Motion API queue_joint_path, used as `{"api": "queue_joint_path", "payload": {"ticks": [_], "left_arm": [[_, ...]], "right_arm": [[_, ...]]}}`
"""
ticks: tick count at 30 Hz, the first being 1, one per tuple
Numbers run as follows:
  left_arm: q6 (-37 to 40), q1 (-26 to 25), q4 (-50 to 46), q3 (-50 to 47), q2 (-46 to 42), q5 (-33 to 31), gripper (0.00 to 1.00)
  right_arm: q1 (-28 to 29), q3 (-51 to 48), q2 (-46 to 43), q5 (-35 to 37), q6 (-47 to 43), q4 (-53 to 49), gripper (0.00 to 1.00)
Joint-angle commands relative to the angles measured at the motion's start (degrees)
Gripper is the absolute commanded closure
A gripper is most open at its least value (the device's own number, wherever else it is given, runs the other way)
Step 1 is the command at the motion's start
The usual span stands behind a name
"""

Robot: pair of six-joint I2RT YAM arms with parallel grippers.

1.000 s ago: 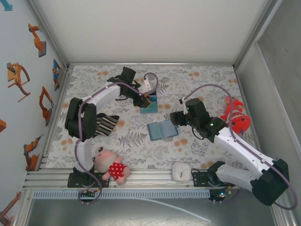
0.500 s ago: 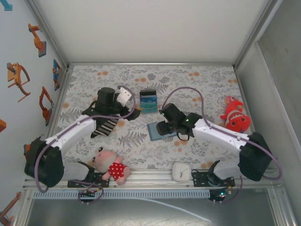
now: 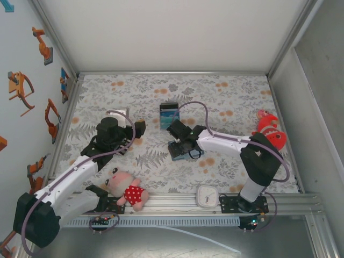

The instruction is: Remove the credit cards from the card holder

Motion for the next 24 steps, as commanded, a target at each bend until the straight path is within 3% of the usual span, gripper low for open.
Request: {"api": "queue_joint_path", "payload": {"ticks": [1,18,24], "left_arm": [[-4.8,-0.3,0.8,-0.6,-1.0,-3.6,0.03],[-14.7,-0.2,-7.0,4.4,1.1,-6.5,0.03],[-15.1,-0.2,-6.9,5.1,1.9,-5.6,0.03]], "right_arm": [[0.3,2.7,2.6,0.5,-0.6,-1.4,0.43],[0.3,2.3,7.8,0.4,0.5,-1.4,0.41],[0.3,1.4,8.2,1.5,0.5,-1.1,0.48]]}}
